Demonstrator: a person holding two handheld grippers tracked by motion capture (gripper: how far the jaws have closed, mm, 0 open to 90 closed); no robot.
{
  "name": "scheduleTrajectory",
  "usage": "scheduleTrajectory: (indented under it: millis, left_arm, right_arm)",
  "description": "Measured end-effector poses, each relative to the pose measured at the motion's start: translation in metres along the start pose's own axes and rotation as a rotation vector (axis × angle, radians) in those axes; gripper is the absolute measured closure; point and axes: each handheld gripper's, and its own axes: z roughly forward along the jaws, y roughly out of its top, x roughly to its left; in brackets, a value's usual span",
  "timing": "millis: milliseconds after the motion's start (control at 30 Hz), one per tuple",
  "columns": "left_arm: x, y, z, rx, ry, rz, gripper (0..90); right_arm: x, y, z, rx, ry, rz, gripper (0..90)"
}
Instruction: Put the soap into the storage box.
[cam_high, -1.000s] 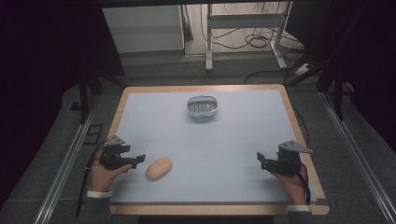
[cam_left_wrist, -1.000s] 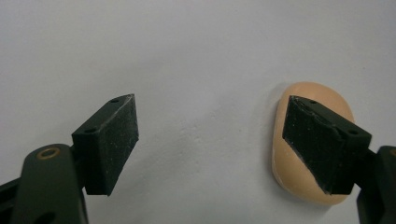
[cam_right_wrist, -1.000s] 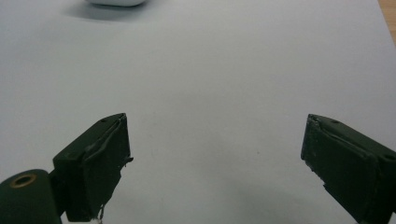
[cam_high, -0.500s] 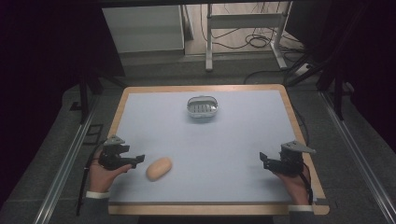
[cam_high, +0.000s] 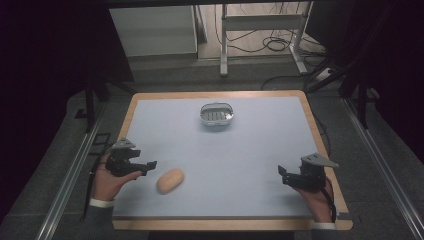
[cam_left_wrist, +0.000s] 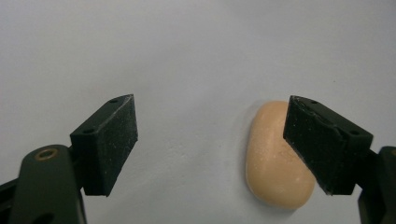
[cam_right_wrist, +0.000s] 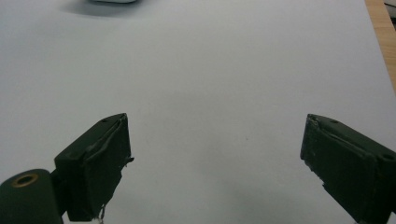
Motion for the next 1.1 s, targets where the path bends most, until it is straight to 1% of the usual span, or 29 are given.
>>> scheduleTrajectory:
  millis: [67, 167, 267, 367, 467, 567, 733, 833, 900, 1000, 1100]
  left_arm:
    - [-0.001, 0.002, 0.0, 0.01, 0.002, 0.007, 18.6]
    - [-0.004, 0.006, 0.001, 0.028, 0.003, 0.027, 19.1]
    - [-0.009, 0.009, 0.001, 0.032, -0.004, 0.048, 19.5]
    - [-0.012, 0.011, 0.005, 0.048, -0.01, 0.068, 19.6]
    - [-0.016, 0.01, 0.009, 0.067, -0.014, 0.075, 19.5]
    - [-0.021, 0.008, 0.011, 0.069, -0.015, 0.079, 19.9]
    - [-0.03, 0.005, 0.017, 0.096, -0.025, 0.103, 19.9]
    - [-0.035, 0.004, 0.022, 0.121, -0.03, 0.12, 19.9]
    - [-0.038, 0.003, 0.025, 0.132, -0.037, 0.124, 19.9]
    - [-0.041, 0.003, 0.028, 0.135, -0.025, 0.126, 19.5]
    - [-0.042, 0.002, 0.032, 0.149, -0.034, 0.131, 19.5]
  right_arm:
    - [0.001, -0.001, -0.001, 0.005, 0.002, -0.007, 8.6]
    - [0.002, -0.002, -0.003, 0.005, 0.004, -0.016, 8.6]
    - [0.001, -0.001, -0.006, -0.002, 0.005, -0.013, 8.6]
    - [0.0, -0.001, -0.006, -0.009, 0.003, 0.0, 8.6]
    - [0.002, -0.002, -0.002, 0.005, 0.001, -0.012, 8.6]
    - [0.005, -0.002, 0.0, 0.016, -0.001, -0.027, 8.6]
    - [0.004, -0.002, -0.001, 0.013, 0.001, -0.026, 8.6]
    - [0.002, -0.003, -0.002, 0.012, -0.004, -0.02, 8.6]
    - [0.001, -0.003, -0.002, 0.012, -0.005, -0.02, 8.6]
    - [0.0, -0.003, -0.002, 0.016, -0.005, -0.022, 8.6]
    - [0.001, -0.003, -0.001, 0.019, -0.005, -0.028, 8.6]
